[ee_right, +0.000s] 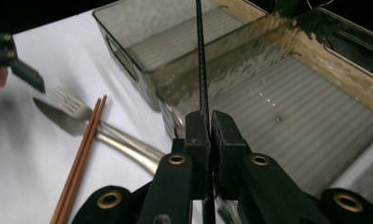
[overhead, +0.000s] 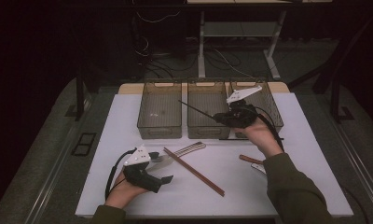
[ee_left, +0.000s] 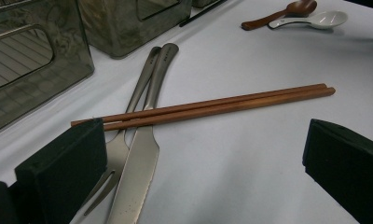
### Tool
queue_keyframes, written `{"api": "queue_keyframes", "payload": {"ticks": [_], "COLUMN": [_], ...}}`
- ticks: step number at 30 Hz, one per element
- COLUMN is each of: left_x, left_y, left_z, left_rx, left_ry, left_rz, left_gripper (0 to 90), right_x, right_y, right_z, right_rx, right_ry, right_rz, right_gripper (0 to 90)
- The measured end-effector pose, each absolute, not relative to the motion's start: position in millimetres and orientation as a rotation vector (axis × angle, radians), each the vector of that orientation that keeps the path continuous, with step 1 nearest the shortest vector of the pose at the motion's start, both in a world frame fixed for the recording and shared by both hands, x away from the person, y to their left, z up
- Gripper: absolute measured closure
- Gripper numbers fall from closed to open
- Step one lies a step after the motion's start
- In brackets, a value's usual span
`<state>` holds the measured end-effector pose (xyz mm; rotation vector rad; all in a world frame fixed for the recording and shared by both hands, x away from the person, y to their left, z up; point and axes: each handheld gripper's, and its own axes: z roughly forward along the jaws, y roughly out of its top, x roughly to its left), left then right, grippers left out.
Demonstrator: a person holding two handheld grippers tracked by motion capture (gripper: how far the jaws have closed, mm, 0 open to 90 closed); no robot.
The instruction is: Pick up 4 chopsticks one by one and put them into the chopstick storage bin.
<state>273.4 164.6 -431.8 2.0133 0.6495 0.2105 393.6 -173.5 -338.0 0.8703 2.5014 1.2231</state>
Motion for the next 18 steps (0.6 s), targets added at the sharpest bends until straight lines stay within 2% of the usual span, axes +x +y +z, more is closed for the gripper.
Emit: {"api": "queue_keyframes", "payload": {"ticks": [18], "left_x": [271.6], "left_y": [164.7], "left_z": [-430.8], "left_rx": [1.994], "left_ry": [0.641], "left_rz": [0.206], "left_gripper": [0.0], "right_x": [436.5], "right_y": [-79.2], "right_z": [-347.5], "right_rx": [0.941], "right_ry": [2.533], "right_rz": [1.132], "right_gripper": [85.2]}}
